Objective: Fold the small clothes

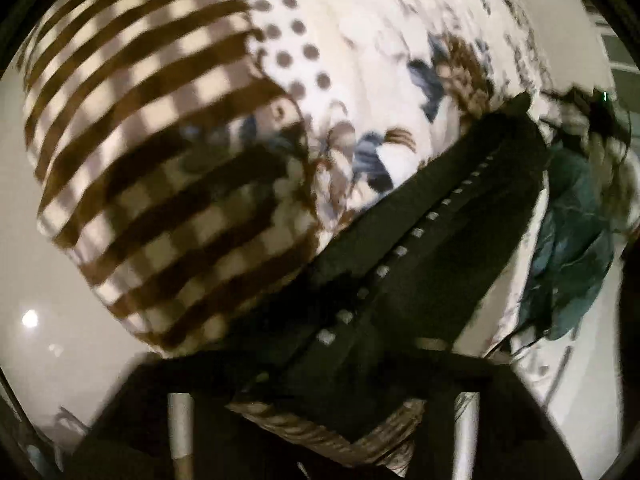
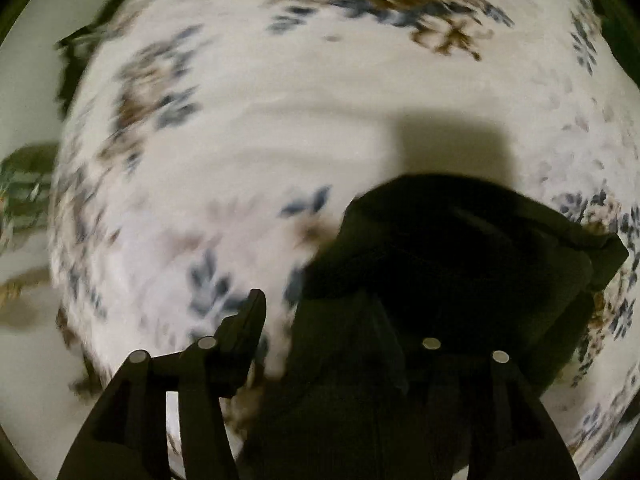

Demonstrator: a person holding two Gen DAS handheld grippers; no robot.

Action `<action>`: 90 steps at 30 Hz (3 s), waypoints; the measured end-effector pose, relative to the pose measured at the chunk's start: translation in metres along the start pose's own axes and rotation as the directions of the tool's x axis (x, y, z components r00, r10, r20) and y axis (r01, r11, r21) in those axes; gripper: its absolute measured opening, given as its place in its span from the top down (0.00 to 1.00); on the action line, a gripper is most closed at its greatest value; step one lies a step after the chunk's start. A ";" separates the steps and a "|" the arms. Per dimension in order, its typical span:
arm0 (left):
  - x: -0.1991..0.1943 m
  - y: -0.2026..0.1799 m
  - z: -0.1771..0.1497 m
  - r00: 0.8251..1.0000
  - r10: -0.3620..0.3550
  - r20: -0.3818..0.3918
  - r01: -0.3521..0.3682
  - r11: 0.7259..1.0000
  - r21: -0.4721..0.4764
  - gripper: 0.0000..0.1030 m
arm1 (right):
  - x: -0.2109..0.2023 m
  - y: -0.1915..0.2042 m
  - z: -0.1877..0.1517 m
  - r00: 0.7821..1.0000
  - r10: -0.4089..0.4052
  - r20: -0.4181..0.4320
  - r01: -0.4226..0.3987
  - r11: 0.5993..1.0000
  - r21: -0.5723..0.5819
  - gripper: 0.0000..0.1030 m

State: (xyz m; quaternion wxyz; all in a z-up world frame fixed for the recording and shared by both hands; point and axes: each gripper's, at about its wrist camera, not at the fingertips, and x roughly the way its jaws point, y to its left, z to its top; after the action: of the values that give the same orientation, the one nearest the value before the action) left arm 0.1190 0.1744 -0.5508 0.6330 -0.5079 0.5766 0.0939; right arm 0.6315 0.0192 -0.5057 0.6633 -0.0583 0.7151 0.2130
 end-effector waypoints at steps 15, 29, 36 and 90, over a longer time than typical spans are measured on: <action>0.033 -0.064 -0.039 0.967 0.249 0.060 -0.255 0.918 0.304 0.96 | 0.088 0.049 -0.165 0.972 0.031 -0.232 -0.008 0.995 0.099 0.94; 0.005 -0.001 -0.006 0.983 0.186 0.002 -0.185 0.978 0.100 0.90 | 0.087 0.079 -0.134 0.958 0.090 -0.271 -0.070 0.994 0.082 0.76; -0.035 -0.049 0.021 0.981 0.171 0.096 -0.185 0.970 0.156 0.23 | -0.005 -0.028 -0.155 0.970 0.239 -0.036 -0.227 0.953 0.202 0.34; 0.167 -0.372 0.258 0.993 0.101 -0.066 -0.046 0.821 0.569 0.47 | -0.005 -0.277 -0.075 0.942 0.218 0.257 -0.326 0.781 0.533 0.41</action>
State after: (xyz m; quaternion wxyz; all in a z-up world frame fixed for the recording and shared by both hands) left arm 0.5978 0.1165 -0.5362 0.7233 -0.2784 0.6267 -0.0809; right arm 0.6644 -0.2601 -0.5618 0.6742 0.2657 0.6834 0.0885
